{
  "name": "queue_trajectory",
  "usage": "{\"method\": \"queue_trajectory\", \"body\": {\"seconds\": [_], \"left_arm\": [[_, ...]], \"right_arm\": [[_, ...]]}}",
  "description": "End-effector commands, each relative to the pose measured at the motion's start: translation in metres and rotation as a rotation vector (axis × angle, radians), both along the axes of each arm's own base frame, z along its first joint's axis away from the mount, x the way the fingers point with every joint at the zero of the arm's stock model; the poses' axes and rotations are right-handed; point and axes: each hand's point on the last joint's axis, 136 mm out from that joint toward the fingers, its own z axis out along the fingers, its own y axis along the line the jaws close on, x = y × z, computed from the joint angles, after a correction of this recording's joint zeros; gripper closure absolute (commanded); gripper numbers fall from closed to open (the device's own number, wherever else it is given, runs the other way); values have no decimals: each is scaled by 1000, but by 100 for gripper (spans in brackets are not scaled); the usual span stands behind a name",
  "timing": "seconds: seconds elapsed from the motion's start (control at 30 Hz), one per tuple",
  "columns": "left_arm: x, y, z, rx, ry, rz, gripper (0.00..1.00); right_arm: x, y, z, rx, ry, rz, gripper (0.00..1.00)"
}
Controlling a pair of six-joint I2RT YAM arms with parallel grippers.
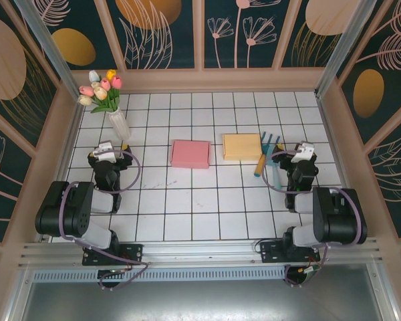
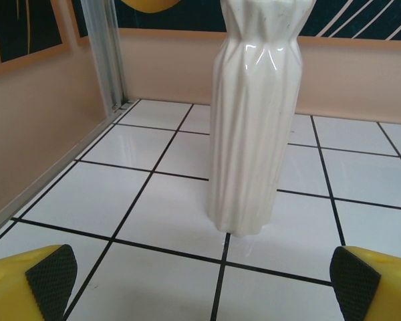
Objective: Fold the paper box
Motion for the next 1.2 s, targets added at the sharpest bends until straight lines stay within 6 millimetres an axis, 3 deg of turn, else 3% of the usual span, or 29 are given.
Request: {"method": "queue_trajectory", "body": {"seconds": [0.0, 0.27, 1.17], "left_arm": [[6, -2, 18, -16, -68, -17, 1], [5, -2, 18, -15, -71, -18, 1], [6, -3, 18, -12, -68, -24, 1]], "right_arm": [[4, 14, 16, 27, -87, 96, 1], [21, 17, 1, -8, -14, 67, 1], [21, 17, 2, -8, -19, 71, 1]]}}
